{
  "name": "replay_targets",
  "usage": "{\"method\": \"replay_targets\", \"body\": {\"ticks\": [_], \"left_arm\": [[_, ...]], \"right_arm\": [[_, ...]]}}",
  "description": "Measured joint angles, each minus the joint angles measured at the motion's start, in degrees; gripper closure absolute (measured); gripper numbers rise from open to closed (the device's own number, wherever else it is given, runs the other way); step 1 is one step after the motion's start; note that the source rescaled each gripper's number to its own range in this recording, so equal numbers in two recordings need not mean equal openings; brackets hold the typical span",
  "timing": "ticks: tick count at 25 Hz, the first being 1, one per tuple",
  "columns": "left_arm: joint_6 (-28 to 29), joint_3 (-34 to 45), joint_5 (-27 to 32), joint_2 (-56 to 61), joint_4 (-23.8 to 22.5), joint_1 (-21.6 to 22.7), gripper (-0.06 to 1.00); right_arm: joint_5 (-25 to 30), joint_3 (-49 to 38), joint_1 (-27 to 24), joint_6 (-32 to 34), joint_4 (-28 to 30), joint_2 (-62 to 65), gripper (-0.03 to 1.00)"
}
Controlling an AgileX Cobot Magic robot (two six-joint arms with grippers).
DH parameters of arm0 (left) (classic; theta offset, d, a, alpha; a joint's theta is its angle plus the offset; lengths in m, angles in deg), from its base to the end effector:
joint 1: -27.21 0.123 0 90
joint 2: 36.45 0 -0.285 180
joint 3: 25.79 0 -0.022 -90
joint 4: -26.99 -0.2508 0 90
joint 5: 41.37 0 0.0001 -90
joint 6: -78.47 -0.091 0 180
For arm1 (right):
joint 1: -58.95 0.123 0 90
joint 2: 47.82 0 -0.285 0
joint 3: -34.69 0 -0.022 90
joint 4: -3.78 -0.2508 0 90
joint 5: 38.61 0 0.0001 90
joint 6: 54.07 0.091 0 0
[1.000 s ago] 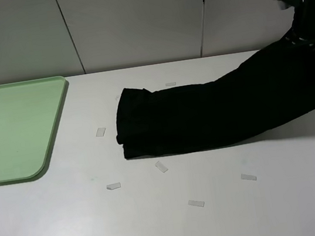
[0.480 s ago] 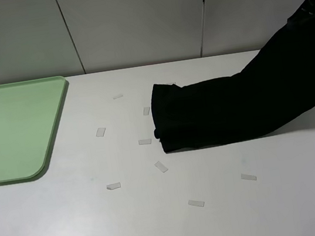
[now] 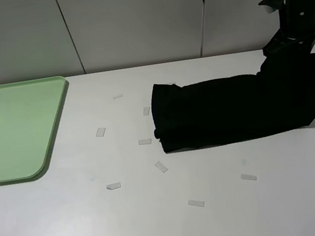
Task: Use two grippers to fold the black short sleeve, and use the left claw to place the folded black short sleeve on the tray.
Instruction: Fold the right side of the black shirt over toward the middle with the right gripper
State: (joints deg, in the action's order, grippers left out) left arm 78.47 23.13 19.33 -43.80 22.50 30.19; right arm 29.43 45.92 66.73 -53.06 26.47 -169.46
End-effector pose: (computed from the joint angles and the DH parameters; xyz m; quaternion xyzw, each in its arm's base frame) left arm -0.0057 0.0059 0.2759 -0.0237 0.8515 0.0527 0.5211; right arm 0.3976 0.0215 0.2139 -0.1289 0.9745 -0.1819 0.0273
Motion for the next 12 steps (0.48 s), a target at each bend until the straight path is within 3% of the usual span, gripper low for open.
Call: {"method": "replay_targets", "body": {"ticks": [12], "left_arm": [[0.0, 0.0, 0.0, 0.0, 0.0, 0.0, 0.01]], "right_arm": [[0.22, 0.0, 8.46, 7.52, 0.06, -3.09, 0.91]]}}
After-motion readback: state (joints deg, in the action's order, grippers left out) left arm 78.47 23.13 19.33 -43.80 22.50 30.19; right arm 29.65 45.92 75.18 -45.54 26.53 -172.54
